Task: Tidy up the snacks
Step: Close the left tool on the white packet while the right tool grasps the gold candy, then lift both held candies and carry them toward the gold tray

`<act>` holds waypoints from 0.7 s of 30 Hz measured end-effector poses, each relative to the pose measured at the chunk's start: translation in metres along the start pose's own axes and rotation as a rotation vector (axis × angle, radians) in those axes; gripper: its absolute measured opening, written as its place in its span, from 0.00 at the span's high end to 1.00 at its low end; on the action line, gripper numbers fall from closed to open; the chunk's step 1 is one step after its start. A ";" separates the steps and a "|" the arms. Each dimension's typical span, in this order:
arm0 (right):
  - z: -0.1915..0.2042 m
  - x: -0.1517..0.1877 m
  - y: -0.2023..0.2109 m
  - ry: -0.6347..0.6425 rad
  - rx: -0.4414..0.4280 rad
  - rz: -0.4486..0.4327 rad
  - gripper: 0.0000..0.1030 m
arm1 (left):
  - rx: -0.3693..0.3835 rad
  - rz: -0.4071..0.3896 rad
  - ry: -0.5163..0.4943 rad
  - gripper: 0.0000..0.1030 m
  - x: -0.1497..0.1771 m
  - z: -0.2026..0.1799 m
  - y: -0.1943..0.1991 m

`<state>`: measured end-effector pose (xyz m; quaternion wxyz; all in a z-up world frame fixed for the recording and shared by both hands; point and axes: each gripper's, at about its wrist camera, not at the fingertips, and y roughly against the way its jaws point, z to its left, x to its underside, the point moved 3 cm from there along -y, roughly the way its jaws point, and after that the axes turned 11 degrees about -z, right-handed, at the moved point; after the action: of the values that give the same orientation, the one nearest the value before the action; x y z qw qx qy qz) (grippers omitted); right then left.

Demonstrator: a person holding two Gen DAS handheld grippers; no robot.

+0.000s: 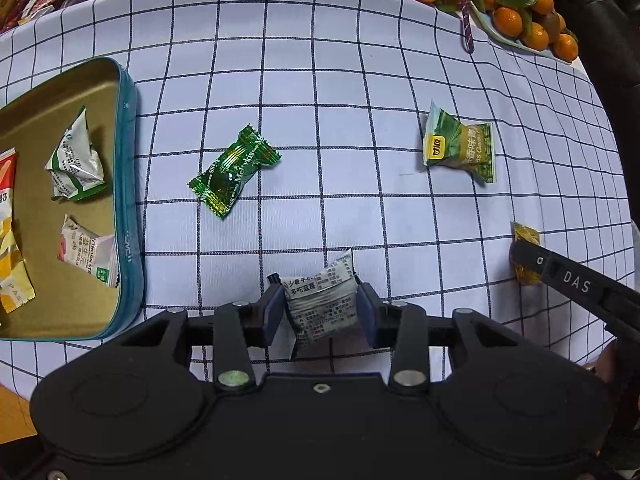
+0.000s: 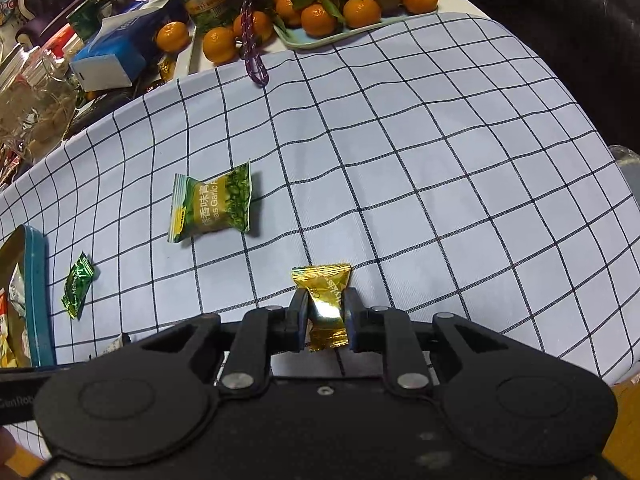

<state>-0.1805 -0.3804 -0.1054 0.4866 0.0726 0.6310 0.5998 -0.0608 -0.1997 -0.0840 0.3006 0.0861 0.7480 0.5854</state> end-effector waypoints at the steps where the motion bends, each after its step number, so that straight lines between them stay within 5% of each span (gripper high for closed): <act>1: 0.000 0.000 0.001 -0.003 0.003 -0.008 0.80 | -0.003 0.000 0.001 0.52 0.000 0.000 0.000; 21: -0.002 -0.001 0.001 -0.033 -0.017 0.004 0.74 | 0.005 0.020 0.098 0.52 -0.001 0.011 0.002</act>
<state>-0.1824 -0.3821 -0.1046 0.4964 0.0794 0.6176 0.6049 -0.0543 -0.1907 -0.0828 0.2575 0.0655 0.7624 0.5901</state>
